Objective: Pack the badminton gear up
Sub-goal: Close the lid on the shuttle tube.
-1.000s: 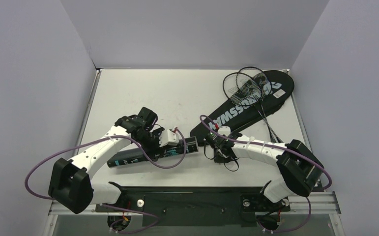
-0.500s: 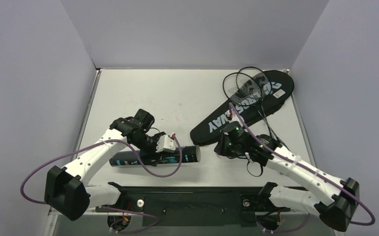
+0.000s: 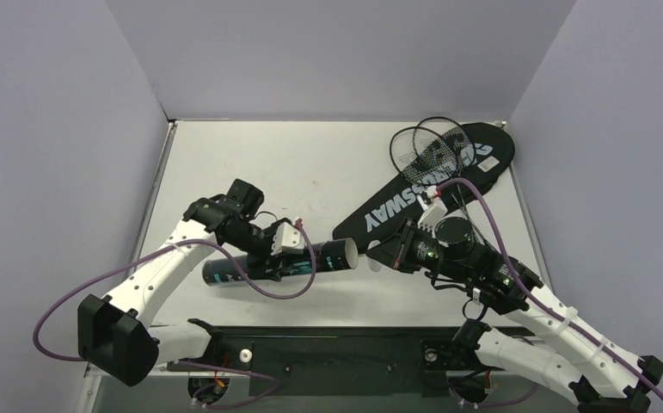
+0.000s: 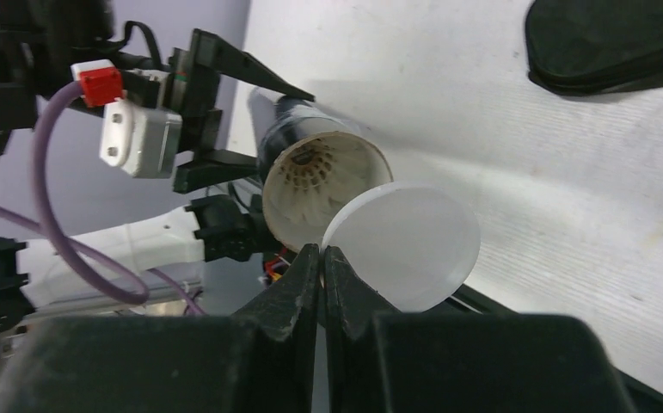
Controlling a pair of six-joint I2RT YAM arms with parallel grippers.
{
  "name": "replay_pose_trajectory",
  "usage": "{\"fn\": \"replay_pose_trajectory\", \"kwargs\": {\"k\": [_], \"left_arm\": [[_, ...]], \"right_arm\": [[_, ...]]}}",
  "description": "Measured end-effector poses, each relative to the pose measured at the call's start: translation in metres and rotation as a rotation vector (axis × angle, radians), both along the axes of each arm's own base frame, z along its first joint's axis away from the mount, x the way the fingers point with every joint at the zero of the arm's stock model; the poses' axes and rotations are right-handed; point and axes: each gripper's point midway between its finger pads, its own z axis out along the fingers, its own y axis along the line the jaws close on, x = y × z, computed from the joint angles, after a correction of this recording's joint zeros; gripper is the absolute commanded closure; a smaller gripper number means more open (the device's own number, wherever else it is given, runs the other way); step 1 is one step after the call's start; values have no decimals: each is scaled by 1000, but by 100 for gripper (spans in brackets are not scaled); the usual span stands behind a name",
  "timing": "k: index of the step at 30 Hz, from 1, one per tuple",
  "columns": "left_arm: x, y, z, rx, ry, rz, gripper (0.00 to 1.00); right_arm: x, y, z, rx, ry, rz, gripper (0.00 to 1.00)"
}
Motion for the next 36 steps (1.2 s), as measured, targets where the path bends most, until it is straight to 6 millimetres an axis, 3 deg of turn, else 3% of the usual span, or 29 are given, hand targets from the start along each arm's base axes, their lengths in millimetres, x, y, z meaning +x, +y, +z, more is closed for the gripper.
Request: {"fn": "replay_pose_trajectory", "kwargs": {"k": [4, 8, 15, 36], "left_arm": [[4, -6, 13, -49, -8, 1, 77], [2, -9, 16, -68, 1, -8, 77], [-2, -9, 20, -80, 14, -16, 77], [-9, -7, 21, -78, 25, -50, 77]], "right_arm": [[-2, 10, 22, 90, -37, 22, 100], [-6, 19, 32, 130, -54, 49, 100], [-11, 36, 35, 133, -53, 99, 100], [-10, 46, 48, 181, -76, 122, 100]]}}
